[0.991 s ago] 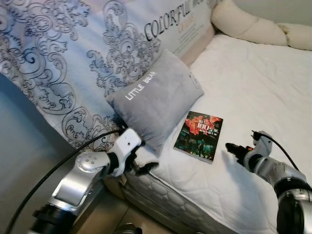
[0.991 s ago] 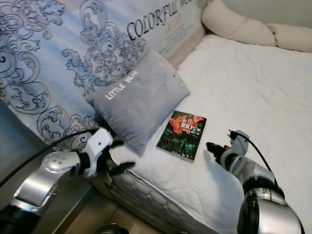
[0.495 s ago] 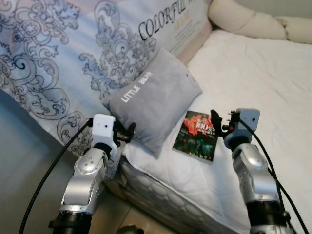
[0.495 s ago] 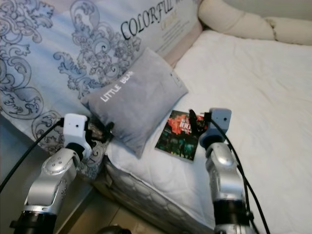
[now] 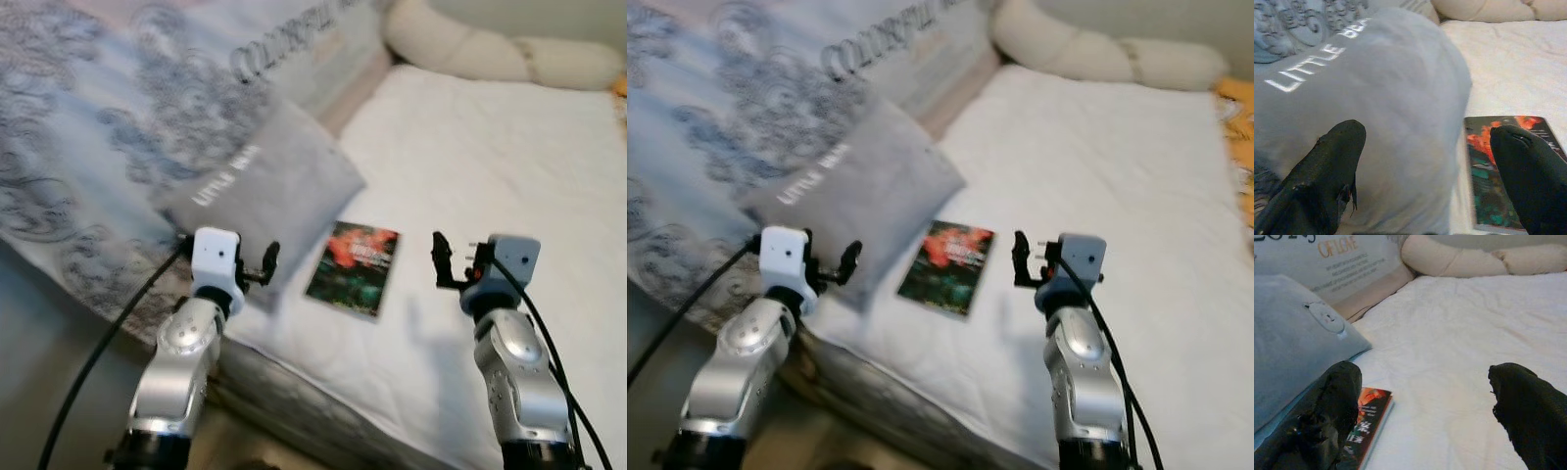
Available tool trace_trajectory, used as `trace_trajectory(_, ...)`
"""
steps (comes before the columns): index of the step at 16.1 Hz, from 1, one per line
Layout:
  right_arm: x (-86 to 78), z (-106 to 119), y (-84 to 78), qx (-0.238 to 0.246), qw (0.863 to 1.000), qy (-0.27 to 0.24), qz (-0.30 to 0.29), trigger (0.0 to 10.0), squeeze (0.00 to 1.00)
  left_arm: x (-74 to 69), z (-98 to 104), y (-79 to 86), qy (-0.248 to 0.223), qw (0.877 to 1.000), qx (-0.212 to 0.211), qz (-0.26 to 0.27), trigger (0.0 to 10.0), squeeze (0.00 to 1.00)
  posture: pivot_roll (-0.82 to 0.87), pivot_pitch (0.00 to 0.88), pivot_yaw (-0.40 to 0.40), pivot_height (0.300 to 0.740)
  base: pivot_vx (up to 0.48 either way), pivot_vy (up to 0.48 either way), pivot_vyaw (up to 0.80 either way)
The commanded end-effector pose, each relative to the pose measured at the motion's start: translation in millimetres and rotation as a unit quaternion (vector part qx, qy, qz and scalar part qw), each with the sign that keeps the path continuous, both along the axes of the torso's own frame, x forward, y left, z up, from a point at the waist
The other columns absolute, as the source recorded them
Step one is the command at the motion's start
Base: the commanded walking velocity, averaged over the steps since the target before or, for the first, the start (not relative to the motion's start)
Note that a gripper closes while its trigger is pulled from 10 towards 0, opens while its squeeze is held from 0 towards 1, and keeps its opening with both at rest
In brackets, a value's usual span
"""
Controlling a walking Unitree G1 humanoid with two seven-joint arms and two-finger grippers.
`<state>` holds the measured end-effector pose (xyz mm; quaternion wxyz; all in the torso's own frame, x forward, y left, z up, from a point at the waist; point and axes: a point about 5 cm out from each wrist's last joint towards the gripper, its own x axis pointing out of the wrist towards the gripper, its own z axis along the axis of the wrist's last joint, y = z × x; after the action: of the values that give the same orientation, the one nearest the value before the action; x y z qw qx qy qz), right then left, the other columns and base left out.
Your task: Clean up the room
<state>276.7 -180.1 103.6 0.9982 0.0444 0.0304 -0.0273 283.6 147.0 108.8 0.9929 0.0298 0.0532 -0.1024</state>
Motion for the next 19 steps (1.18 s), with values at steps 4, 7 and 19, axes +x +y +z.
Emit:
trace_trajectory(4, 3.3, 6.0, 14.5, 0.012, 1.0, 0.0, 0.027, 10.0, 1.0, -0.9, -0.2, 9.5, -0.001, 1.0, 0.013, 0.013, 10.0, 0.0, 0.04, 0.0, 0.018, 0.74, 0.0, -0.48, -0.78)
trace_trajectory(7, 5.7, 5.3, 21.1, -0.004, 0.999, 0.008, 0.042, 10.0, 1.0, 0.0, 1.9, 9.1, -0.005, 1.0, 0.012, 0.015, 10.0, 0.0, 0.03, 0.0, 0.022, 0.74, 0.0, -0.48, -0.78)
trace_trajectory(19, 5.4, -1.5, 12.0, -0.034, 0.999, 0.04, 0.005, 10.0, 1.0, 1.8, -3.9, 4.7, 0.002, 1.0, 0.019, 0.023, 10.0, 0.0, 0.02, 0.0, 0.034, 0.74, 0.0, -0.48, -0.1)
